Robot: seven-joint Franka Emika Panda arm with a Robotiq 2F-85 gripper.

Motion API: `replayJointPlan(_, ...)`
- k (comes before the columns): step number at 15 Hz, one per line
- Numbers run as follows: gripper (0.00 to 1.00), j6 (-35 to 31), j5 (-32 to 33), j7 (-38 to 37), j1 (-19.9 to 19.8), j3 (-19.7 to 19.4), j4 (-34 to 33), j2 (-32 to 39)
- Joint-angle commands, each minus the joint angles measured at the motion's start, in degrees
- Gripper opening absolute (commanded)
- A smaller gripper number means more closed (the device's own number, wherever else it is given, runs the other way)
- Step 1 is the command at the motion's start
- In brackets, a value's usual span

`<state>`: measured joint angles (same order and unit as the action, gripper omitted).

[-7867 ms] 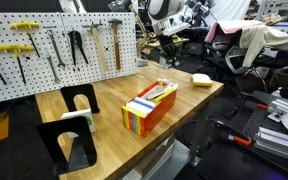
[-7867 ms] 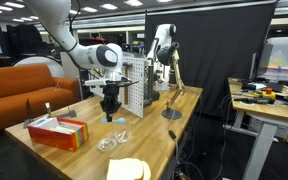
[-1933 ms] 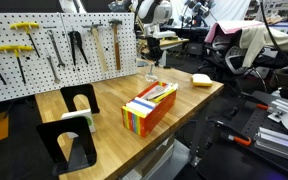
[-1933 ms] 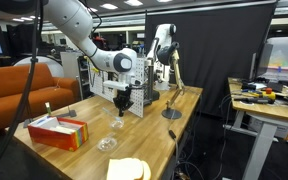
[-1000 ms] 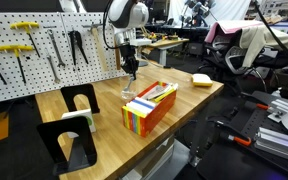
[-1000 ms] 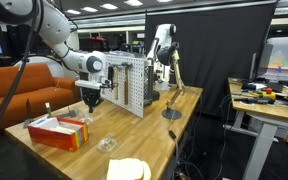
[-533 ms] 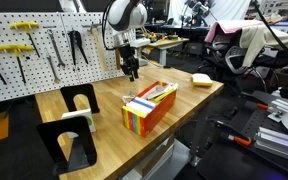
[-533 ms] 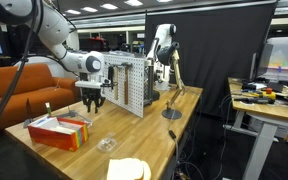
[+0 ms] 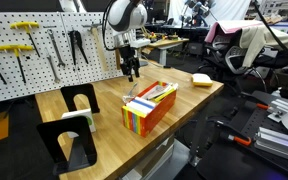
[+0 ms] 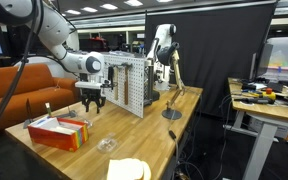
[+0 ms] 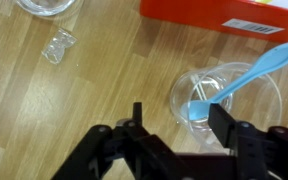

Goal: Remove the blue spoon from the box, put it in the cup, move the cup slightly to the left and then move the lid to the left too

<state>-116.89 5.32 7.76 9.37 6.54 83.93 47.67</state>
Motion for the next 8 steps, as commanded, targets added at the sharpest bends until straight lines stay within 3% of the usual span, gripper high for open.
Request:
replayJointPlan(1, 1.00, -1.04, -0.86, -0.53, -1.43, -0.58, 2.20, -2.48)
replayJointPlan(8, 1.00, -2.07, -2.43, -4.67, -4.50, -2.85, 7.88, -6.62)
